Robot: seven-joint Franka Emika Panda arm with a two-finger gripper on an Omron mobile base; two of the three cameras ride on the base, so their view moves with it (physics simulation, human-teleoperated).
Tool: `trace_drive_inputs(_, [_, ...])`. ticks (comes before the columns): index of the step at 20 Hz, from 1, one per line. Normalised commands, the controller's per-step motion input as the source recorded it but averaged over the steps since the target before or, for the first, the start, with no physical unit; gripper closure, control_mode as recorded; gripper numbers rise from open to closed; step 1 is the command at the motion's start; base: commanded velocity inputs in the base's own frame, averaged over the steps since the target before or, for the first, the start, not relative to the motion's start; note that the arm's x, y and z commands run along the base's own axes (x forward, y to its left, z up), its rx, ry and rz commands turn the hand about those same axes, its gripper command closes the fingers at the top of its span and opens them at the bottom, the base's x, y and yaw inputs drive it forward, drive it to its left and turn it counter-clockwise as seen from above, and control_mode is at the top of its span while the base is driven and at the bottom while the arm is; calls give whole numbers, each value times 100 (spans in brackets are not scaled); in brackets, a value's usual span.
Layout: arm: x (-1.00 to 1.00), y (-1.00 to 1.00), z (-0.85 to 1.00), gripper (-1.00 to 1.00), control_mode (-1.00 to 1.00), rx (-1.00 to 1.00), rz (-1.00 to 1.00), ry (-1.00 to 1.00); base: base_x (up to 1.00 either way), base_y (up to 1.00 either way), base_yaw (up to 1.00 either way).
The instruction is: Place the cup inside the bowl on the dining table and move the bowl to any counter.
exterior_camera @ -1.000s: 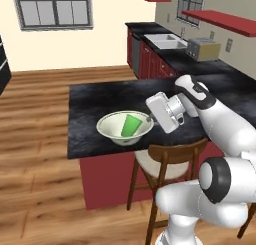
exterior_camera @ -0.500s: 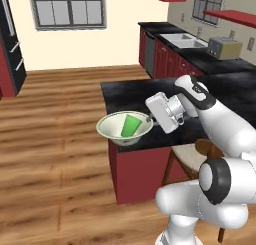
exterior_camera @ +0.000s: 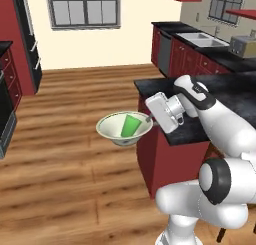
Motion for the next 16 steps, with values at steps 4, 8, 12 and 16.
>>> trace_drive_inputs(4, [0, 0, 0, 100, 100, 0, 0, 0, 0, 74, -4])
trace_drive_inputs(8, [0, 0, 0, 100, 100, 0, 0, 0, 11, 56, -7])
trace_drive_inputs(12, [0, 0, 0, 100, 100, 0, 0, 0, 41, 30, -1])
trace_drive_inputs(16, [0, 0, 0, 100, 100, 0, 0, 0, 1, 42, 16])
